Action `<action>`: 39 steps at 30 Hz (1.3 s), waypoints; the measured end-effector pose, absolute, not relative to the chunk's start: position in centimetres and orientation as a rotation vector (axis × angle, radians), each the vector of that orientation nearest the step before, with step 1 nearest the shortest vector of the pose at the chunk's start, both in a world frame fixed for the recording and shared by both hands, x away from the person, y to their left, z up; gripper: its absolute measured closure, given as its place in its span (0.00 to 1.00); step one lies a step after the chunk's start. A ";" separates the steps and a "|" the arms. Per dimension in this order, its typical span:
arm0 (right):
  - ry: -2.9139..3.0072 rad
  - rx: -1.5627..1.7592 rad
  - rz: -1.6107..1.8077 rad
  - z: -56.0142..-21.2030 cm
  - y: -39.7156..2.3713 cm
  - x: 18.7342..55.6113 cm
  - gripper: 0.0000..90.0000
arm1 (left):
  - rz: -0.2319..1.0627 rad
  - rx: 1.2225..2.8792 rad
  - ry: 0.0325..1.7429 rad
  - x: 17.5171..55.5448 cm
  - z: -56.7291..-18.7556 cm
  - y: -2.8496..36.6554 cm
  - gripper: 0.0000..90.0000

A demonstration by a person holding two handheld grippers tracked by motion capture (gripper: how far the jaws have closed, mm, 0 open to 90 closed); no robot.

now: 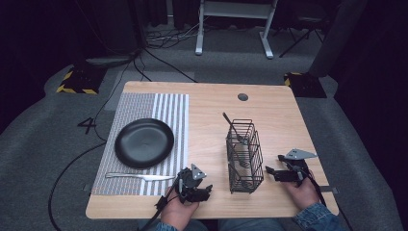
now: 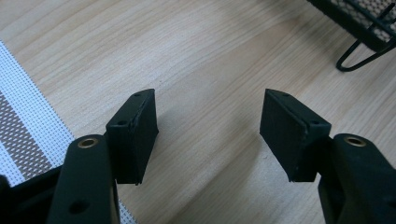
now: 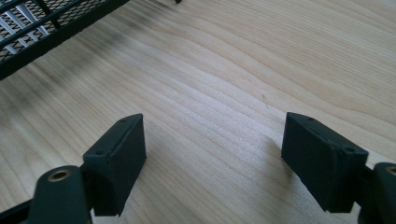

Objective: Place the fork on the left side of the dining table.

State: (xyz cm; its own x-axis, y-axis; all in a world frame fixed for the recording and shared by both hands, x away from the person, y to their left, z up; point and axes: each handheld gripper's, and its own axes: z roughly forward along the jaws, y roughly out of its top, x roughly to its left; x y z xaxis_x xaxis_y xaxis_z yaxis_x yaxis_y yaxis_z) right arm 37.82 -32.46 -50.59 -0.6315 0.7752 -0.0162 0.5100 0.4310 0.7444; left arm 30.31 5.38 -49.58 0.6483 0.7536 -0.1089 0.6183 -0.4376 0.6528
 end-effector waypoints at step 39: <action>2.330 1.100 1.031 -50.6 -32.4 37.9 0.25 | 0.313 1.978 0.918 37.4 -36.7 7.8 0.46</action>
